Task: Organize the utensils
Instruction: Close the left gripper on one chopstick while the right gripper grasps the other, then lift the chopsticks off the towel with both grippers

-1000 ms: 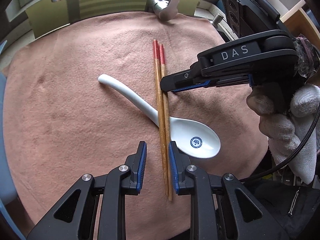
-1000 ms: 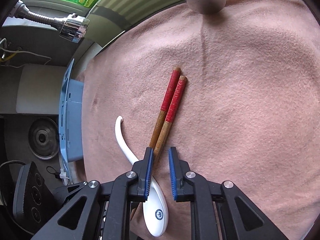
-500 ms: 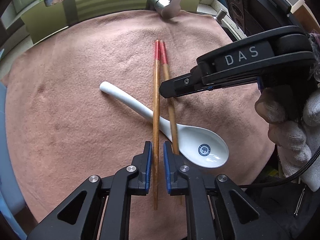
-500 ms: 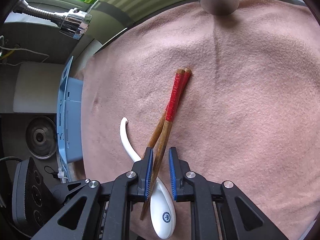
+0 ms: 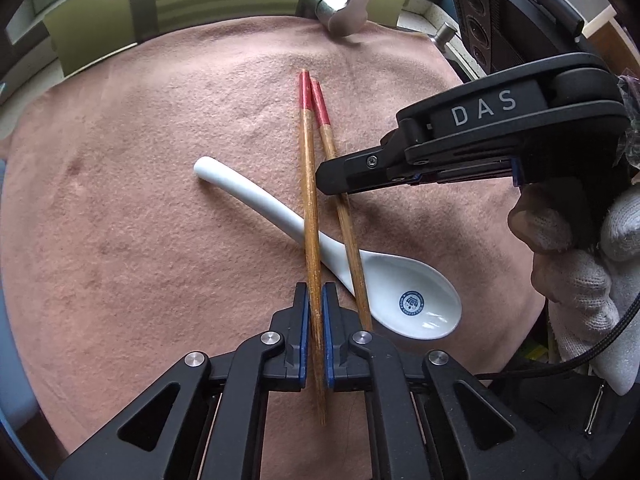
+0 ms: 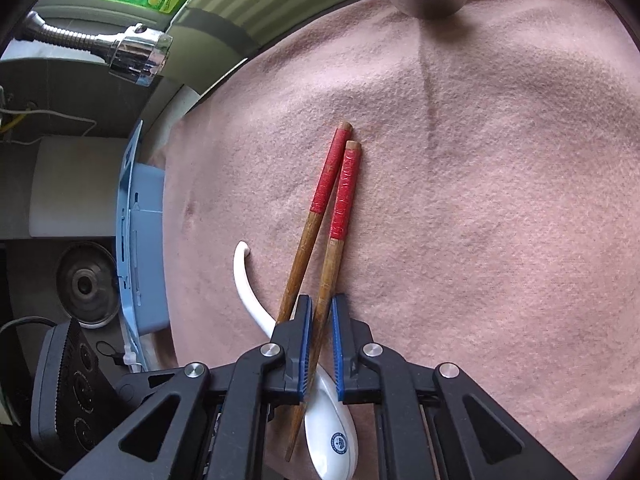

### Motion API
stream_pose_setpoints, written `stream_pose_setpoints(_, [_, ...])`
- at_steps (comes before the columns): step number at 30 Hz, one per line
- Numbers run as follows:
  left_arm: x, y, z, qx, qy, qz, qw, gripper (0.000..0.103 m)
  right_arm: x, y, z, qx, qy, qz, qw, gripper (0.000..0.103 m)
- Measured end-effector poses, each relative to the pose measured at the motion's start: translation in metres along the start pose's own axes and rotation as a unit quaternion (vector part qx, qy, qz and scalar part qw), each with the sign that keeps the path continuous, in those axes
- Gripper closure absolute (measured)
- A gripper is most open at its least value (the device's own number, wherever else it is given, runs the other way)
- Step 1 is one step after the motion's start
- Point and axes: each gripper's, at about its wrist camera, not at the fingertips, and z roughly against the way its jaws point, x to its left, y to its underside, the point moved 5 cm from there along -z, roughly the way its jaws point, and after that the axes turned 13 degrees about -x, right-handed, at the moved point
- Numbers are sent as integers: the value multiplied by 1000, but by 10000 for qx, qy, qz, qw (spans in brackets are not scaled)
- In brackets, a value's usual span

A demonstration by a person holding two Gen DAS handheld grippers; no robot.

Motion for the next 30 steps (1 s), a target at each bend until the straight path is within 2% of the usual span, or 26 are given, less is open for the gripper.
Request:
stream_pose_setpoints(8, [5,-2,22,-273,-15,-91,9996,98,7,-1,9,-118,-138,-22,9998,96])
stream_pose_setpoints(12, [4,7,37,-321,28,-84,9994,98,12,-5,14,-198,-121,72,9997,96])
stream_pose_setpoints(21, [9,10,60,-526,297,222,9979,98,16,-4,17,-217,-214,-19,9995,96])
stream_pose_setpoints(30, [23,11,81,-734,305,379,9961,98,36,-3,14,-244,-328,-21,9992,96])
